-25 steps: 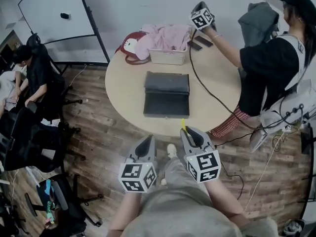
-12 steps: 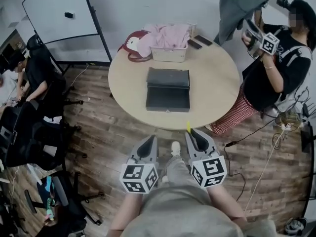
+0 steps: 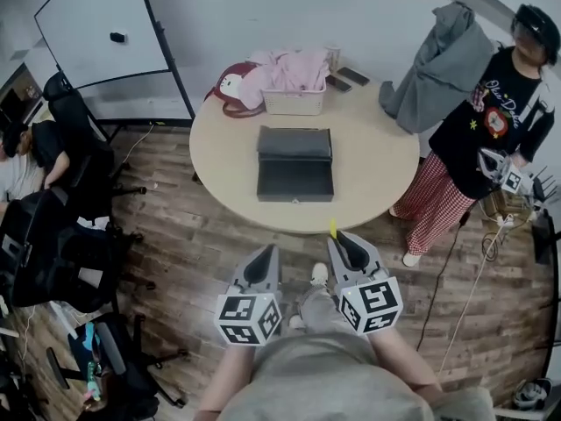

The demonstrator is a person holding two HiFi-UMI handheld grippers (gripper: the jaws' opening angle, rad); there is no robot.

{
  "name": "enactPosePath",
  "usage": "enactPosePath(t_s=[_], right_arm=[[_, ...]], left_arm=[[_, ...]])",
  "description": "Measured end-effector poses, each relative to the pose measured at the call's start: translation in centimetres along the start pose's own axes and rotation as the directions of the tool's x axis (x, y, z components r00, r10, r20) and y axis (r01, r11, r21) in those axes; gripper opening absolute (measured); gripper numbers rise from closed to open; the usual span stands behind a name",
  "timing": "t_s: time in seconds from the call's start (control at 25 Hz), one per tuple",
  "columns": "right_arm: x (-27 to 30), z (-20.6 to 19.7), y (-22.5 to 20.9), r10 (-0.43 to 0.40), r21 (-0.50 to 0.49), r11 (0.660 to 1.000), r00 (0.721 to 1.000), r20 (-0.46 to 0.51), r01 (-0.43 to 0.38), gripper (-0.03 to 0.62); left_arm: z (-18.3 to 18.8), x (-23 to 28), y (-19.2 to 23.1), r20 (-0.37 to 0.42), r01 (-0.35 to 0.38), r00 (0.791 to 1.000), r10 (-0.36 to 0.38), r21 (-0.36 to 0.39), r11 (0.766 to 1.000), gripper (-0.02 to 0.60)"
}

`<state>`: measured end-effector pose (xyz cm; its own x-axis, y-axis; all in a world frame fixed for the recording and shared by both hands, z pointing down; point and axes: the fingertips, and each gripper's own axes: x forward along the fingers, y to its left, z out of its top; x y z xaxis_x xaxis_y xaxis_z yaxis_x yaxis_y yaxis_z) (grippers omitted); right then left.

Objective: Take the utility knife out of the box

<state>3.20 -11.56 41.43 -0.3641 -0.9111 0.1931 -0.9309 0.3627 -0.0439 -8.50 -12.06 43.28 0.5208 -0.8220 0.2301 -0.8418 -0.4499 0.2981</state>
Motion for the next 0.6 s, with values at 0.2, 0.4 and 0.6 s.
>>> enactPosePath(t_s=[0.2, 0.4, 0.6], right_arm=[[0.22, 0.19, -0.37, -0.004, 0.004, 1.0, 1.0, 0.006, 0.004, 0.043], [0.09, 0.08, -0.66, -0.004, 0.012, 1.0, 1.0, 0.008, 0.004, 0.043], [0.17, 0.01, -0.83, 0.0, 0.008, 1.0, 1.0, 0.009, 0.0, 0.043]], left_arm=[[-0.07, 0.58, -0.05, -0.001, 0.004, 1.0, -0.004, -0.002, 1.0, 0.003], [-0.08, 0.83, -0.45, 0.002, 0.007, 1.0, -0.007, -0.002, 1.0, 0.003], [-0.11, 0.92, -0.64, 0.003, 0.008, 1.0, -0.008, -0.002, 1.0, 0.003]])
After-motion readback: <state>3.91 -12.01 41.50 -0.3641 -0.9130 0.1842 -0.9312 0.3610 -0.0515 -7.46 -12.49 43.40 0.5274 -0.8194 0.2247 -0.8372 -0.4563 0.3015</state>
